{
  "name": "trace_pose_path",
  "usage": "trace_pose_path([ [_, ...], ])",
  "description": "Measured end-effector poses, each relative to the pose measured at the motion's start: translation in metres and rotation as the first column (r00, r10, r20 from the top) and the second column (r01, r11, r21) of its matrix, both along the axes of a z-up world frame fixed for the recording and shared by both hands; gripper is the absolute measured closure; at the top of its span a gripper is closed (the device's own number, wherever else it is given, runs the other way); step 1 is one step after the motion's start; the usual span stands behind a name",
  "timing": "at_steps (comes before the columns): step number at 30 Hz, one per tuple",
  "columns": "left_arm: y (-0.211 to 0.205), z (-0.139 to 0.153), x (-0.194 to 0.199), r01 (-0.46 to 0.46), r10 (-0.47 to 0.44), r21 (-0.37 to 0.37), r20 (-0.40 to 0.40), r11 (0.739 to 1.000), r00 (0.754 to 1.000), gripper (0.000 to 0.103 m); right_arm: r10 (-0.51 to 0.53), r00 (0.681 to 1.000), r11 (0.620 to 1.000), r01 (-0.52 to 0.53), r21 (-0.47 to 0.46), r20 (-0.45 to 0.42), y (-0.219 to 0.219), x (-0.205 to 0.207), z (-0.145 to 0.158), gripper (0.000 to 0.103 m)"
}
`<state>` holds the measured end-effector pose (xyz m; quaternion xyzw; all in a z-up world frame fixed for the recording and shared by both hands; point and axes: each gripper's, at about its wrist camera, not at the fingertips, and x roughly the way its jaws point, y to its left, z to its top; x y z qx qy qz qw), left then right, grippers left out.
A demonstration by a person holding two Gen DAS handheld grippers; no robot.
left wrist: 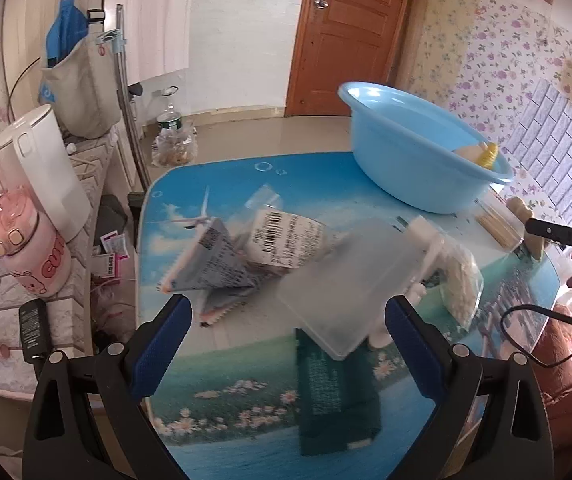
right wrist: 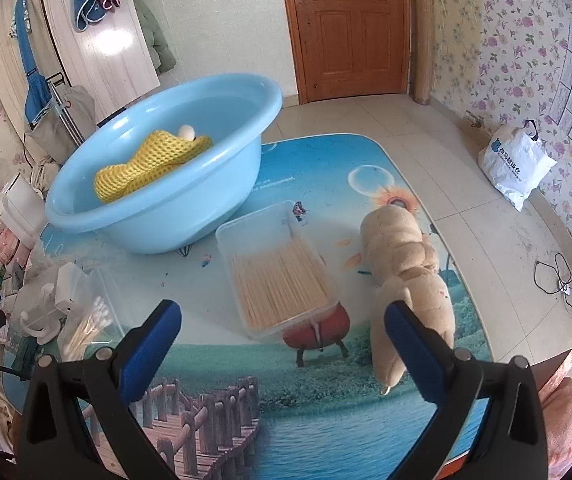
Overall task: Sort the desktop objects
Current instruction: 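Grasp the pink-grey snack bag with the left tool while the right tool grasps the wooden-stick tray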
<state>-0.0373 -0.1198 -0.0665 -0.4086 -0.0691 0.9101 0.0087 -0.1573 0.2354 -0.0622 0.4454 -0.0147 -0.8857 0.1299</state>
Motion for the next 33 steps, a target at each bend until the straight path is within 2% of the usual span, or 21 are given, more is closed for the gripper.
trace_pose_path([
  [5, -0.021, 0.0, -0.007, -0.056, 0.056, 0.001, 0.001, 0.998, 0.998, 0.006, 0.004, 1.0, 1.0, -0.004, 0.006, 0.001, -0.002, -0.003, -0.001, 0.0],
  [10, -0.032, -0.008, -0.017, -0.055, 0.055, -0.01, 0.019, 0.998, 0.998, 0.007, 0.004, 1.0, 1.0, -0.005, 0.017, 0.018, -0.006, -0.007, -0.005, 0.0],
  [18, -0.042, -0.03, -0.034, -0.043, 0.044, -0.005, 0.069, 0.999, 0.997, 0.034, 0.014, 0.999, 0.998, -0.016, 0.066, 0.03, -0.019, -0.013, -0.01, 0.0],
  [20, -0.042, -0.034, -0.037, -0.029, 0.028, 0.004, 0.073, 1.0, 0.997, 0.038, 0.017, 0.999, 0.997, -0.019, 0.077, 0.034, -0.022, -0.015, -0.012, 0.0],
  [25, -0.036, -0.037, -0.04, 0.008, -0.008, 0.011, 0.077, 1.0, 0.997, 0.054, 0.016, 0.998, 0.996, -0.021, 0.087, 0.053, -0.024, -0.02, -0.016, 0.0],
  [28, -0.032, -0.037, -0.038, 0.017, -0.017, 0.003, 0.075, 1.0, 0.997, 0.056, 0.023, 0.997, 0.997, -0.028, 0.07, 0.073, -0.025, -0.021, -0.019, 0.001],
  [30, -0.032, -0.037, -0.036, 0.019, -0.02, 0.009, 0.075, 1.0, 0.997, 0.057, 0.02, 0.997, 0.997, -0.026, 0.079, 0.079, -0.025, -0.02, -0.02, 0.015],
  [31, -0.032, -0.037, -0.035, 0.018, -0.018, 0.009, 0.075, 1.0, 0.997, 0.057, 0.019, 0.997, 0.996, -0.026, 0.09, 0.08, -0.024, -0.019, -0.021, 0.018],
  [33, -0.032, -0.036, -0.032, 0.013, -0.014, 0.009, 0.076, 1.0, 0.997, 0.057, 0.019, 0.996, 0.995, -0.027, 0.097, 0.082, -0.023, -0.019, -0.022, 0.037],
])
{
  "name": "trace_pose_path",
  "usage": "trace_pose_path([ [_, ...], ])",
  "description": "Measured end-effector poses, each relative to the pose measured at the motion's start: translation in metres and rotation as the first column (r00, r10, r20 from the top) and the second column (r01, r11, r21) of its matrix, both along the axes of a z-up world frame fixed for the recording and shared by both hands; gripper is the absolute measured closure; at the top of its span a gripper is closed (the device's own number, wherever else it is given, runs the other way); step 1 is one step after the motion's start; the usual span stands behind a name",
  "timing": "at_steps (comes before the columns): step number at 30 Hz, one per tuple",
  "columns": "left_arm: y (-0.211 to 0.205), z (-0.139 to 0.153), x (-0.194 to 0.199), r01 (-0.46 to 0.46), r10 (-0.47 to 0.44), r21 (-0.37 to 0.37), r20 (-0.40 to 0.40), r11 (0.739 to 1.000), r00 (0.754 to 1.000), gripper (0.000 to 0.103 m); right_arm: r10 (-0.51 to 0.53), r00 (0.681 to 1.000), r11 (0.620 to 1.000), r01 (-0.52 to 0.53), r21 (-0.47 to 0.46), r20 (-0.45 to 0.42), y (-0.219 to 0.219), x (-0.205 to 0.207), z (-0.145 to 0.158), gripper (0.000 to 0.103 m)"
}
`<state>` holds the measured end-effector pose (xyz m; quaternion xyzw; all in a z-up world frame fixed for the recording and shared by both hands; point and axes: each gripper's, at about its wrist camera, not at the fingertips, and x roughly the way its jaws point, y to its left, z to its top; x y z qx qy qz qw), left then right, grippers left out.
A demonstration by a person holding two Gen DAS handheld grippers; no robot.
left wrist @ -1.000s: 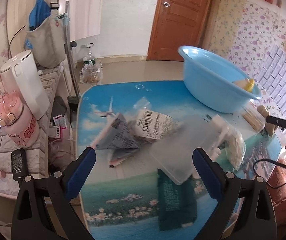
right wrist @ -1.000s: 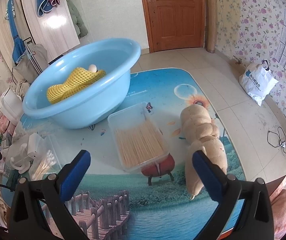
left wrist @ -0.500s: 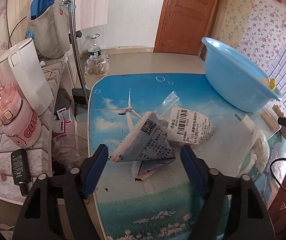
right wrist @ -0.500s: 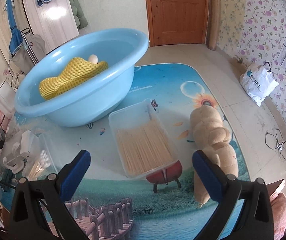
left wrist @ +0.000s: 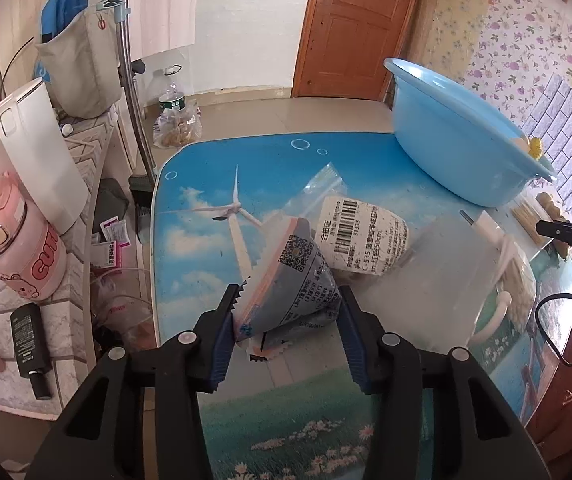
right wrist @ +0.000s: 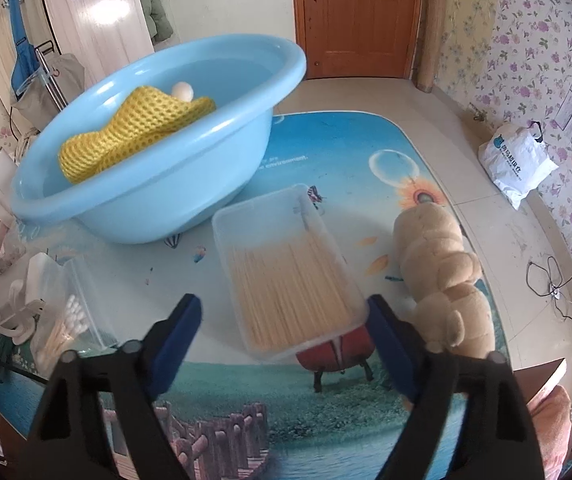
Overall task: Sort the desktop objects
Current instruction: 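Grasp the pink-grey snack bag with the left tool while the right tool grasps the wooden-stick tray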
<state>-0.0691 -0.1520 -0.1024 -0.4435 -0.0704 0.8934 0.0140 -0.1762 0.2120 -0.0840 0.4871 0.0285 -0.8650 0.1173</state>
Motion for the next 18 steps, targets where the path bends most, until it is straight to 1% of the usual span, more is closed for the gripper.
trace_pose_path([
  [1, 0.0, 0.0, 0.001, -0.002, 0.002, 0.0, 0.001, 1.0, 1.0, 0.057, -0.002, 1.0, 1.0, 0.002, -0.004, 0.002, 0.001, 0.0, 0.0, 0.039],
  [5, 0.002, 0.001, 0.008, -0.009, 0.009, -0.001, 0.004, 1.0, 1.0, 0.057, -0.023, 1.0, 1.0, 0.023, -0.015, -0.008, 0.006, 0.004, 0.003, 0.039],
  [10, 0.006, 0.003, 0.017, -0.014, 0.014, 0.008, 0.009, 1.0, 1.0, 0.057, -0.022, 1.0, 0.999, 0.022, -0.027, -0.019, 0.009, 0.01, 0.009, 0.039],
  [18, 0.008, 0.002, 0.015, -0.007, 0.007, 0.005, 0.014, 1.0, 1.0, 0.056, -0.012, 1.0, 0.999, 0.013, -0.033, 0.018, 0.008, 0.013, 0.003, 0.039],
])
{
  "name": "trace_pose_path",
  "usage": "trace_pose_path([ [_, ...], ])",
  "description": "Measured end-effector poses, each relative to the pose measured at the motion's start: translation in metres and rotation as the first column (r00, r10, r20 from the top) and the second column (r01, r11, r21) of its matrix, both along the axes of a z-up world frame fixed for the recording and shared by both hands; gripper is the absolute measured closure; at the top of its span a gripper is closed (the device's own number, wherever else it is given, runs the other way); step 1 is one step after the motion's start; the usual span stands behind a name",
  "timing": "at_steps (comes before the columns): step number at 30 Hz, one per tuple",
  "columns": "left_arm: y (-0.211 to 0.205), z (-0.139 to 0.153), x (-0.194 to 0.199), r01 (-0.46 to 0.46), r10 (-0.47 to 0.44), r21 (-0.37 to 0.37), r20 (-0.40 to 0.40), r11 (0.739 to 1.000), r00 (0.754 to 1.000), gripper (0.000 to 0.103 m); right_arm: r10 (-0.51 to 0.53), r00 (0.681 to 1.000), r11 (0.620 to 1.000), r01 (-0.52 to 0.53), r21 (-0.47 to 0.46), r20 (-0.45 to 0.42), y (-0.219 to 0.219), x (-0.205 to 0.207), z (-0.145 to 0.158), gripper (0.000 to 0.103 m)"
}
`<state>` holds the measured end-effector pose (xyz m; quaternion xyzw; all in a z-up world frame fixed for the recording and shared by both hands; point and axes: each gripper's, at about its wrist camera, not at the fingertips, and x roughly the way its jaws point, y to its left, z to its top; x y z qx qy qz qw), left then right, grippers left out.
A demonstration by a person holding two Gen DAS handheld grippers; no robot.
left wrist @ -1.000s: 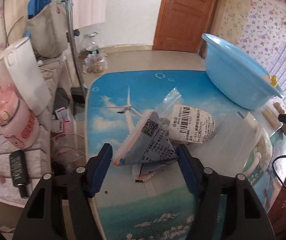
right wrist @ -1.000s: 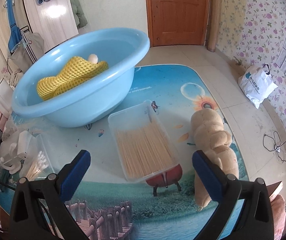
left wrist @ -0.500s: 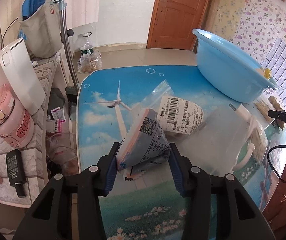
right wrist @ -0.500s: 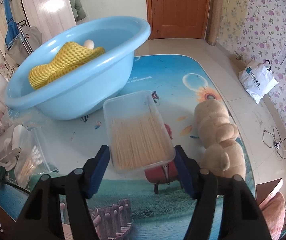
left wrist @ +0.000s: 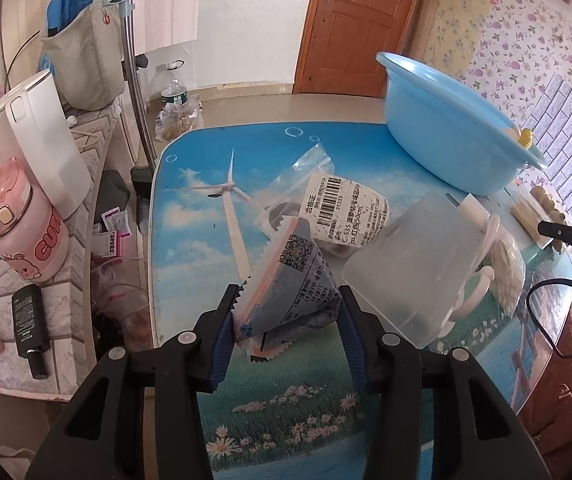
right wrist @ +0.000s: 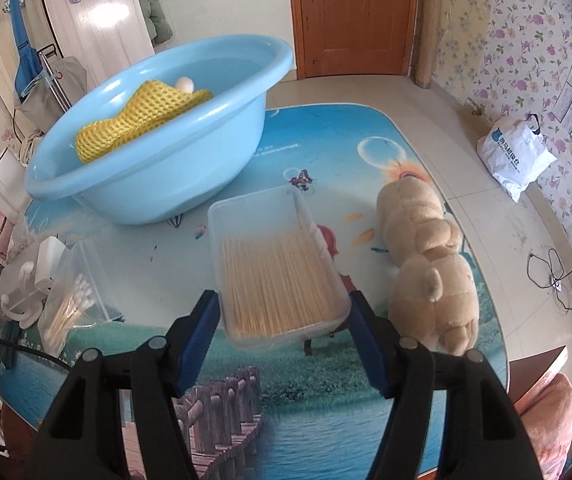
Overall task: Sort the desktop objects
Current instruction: 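Grasp the pink-grey snack bag with the left tool while the right tool grasps the wooden-stick tray, then carry the snack bag with the left tool while the right tool carries the stick tray to the basin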
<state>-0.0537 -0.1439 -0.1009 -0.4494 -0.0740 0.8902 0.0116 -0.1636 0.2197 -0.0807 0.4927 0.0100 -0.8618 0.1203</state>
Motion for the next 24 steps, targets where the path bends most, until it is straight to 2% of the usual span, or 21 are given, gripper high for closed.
trace_pose_path([
  [5, -0.001, -0.004, -0.008, 0.01, -0.01, -0.006, -0.008, 1.0, 1.0, 0.055, -0.004, 1.0, 1.0, 0.004, 0.013, 0.007, -0.003, -0.006, -0.002, 0.037],
  [8, -0.001, -0.005, -0.014, 0.012, -0.012, -0.015, -0.017, 1.0, 1.0, 0.054, 0.005, 1.0, 1.0, -0.006, 0.02, 0.015, -0.006, -0.011, -0.004, 0.029],
  [11, 0.002, -0.005, -0.02, 0.019, -0.019, -0.035, -0.017, 0.999, 1.0, 0.055, 0.013, 0.999, 1.0, -0.014, 0.022, 0.033, -0.009, -0.015, -0.009, 0.028],
  [12, 0.001, -0.004, -0.021, 0.017, -0.017, -0.033, -0.014, 0.999, 1.0, 0.055, 0.015, 0.999, 1.0, -0.015, 0.021, 0.032, -0.01, -0.016, -0.009, 0.03],
  [14, 0.0, -0.003, -0.022, 0.011, -0.012, -0.028, -0.016, 1.0, 1.0, 0.056, 0.019, 1.0, 1.0, -0.019, 0.018, 0.021, -0.01, -0.014, -0.008, 0.04],
  [24, -0.008, 0.025, -0.004, -0.042, 0.04, -0.027, -0.078, 0.999, 0.996, 0.057, -0.013, 0.999, 1.0, 0.013, -0.008, -0.031, 0.008, -0.009, 0.014, 0.041],
])
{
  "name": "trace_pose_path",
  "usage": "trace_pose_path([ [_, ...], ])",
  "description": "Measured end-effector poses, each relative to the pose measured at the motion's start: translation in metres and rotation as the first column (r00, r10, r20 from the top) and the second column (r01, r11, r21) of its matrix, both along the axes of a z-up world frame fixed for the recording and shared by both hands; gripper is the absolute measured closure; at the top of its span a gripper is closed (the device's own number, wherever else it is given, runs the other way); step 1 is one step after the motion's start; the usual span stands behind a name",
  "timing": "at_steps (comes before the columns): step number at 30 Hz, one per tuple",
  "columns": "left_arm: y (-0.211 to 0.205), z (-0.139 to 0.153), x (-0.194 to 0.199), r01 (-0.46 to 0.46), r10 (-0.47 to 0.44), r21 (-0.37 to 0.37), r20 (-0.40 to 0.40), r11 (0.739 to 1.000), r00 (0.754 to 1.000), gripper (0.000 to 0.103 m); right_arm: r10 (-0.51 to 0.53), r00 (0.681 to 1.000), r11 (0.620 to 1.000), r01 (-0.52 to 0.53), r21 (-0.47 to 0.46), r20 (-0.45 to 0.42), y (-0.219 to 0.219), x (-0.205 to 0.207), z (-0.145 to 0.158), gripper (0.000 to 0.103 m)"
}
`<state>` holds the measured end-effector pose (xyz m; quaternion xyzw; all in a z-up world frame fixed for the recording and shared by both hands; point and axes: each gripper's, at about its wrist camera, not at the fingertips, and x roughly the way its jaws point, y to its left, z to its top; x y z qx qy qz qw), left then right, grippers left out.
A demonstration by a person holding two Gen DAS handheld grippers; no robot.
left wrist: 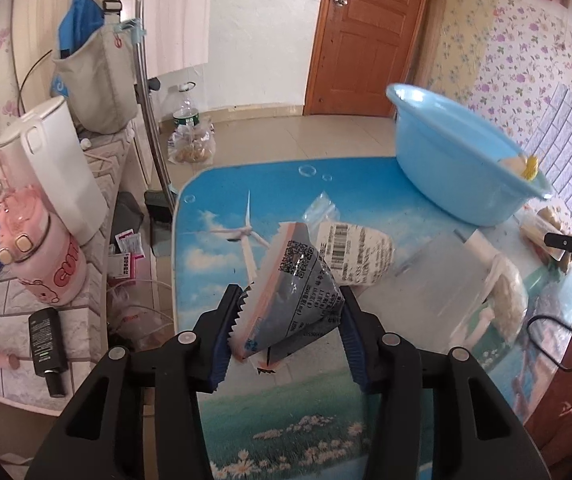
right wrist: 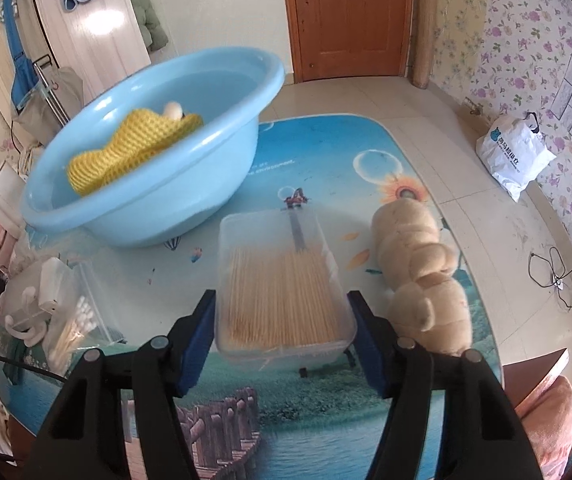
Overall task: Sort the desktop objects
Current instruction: 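Carry the snack bag with the left tool while the right tool carries the stick tray to the basin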
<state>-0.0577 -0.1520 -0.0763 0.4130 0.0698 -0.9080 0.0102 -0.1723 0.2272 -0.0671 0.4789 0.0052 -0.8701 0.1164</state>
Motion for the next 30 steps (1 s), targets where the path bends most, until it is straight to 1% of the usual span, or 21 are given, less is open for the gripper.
trace_pose_path([
  [2, 0.001, 0.008, 0.003, 0.002, -0.002, 0.016, -0.012, 1.0, 1.0, 0.057, -0.014, 1.0, 1.0, 0.014, 0.004, -0.023, 0.003, 0.002, 0.01, 0.042],
  [7, 0.017, 0.035, 0.009, 0.037, -0.037, -0.004, -0.066, 0.999, 0.997, 0.056, -0.013, 0.996, 0.999, 0.011, -0.03, -0.086, 0.012, 0.006, 0.036, 0.043],
  [12, 0.033, 0.052, 0.007, 0.075, -0.075, -0.006, -0.098, 0.997, 0.992, 0.056, -0.011, 0.992, 0.998, 0.002, -0.07, -0.127, 0.016, 0.013, 0.051, 0.043],
  [14, 0.038, 0.055, 0.005, 0.086, -0.086, -0.007, -0.099, 0.996, 0.991, 0.056, -0.009, 0.989, 0.997, -0.003, -0.079, -0.145, 0.017, 0.018, 0.058, 0.043],
  [17, 0.047, 0.057, 0.003, 0.094, -0.096, -0.031, -0.085, 0.995, 0.992, 0.056, -0.012, 0.983, 0.998, 0.0, -0.067, -0.181, 0.021, 0.02, 0.068, 0.043],
  [23, 0.059, 0.062, 0.0, 0.121, -0.122, -0.013, -0.084, 0.993, 0.989, 0.056, -0.043, 0.968, 0.995, 0.02, -0.093, -0.246, 0.034, 0.021, 0.092, 0.043],
  [28, 0.072, 0.071, -0.009, 0.149, -0.149, -0.017, -0.097, 0.989, 0.984, 0.056, -0.021, 0.959, 0.993, -0.014, -0.12, -0.283, 0.028, 0.02, 0.104, 0.043],
  [30, 0.075, 0.073, -0.014, 0.164, -0.164, -0.002, -0.099, 0.986, 0.982, 0.056, -0.006, 0.958, 0.991, -0.032, -0.127, -0.288, 0.022, 0.019, 0.105, 0.043],
])
